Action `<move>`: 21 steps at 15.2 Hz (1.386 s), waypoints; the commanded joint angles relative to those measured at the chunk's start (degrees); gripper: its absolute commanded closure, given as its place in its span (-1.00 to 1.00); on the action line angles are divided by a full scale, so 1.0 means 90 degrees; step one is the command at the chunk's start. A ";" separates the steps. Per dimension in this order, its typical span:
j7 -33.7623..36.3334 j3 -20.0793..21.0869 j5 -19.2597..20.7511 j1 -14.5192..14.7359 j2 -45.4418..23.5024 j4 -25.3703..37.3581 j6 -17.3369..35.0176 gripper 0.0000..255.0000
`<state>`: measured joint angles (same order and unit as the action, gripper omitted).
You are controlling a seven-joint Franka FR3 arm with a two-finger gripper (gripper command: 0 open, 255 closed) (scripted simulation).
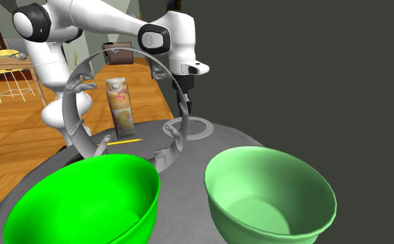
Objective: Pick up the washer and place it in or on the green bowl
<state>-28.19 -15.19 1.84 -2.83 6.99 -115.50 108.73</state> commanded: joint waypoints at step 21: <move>-0.0018 0.0024 -0.0029 0.0020 -0.0060 0.1963 -0.1907 1.00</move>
<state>-28.37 -14.99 1.58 -2.66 6.47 -98.53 92.27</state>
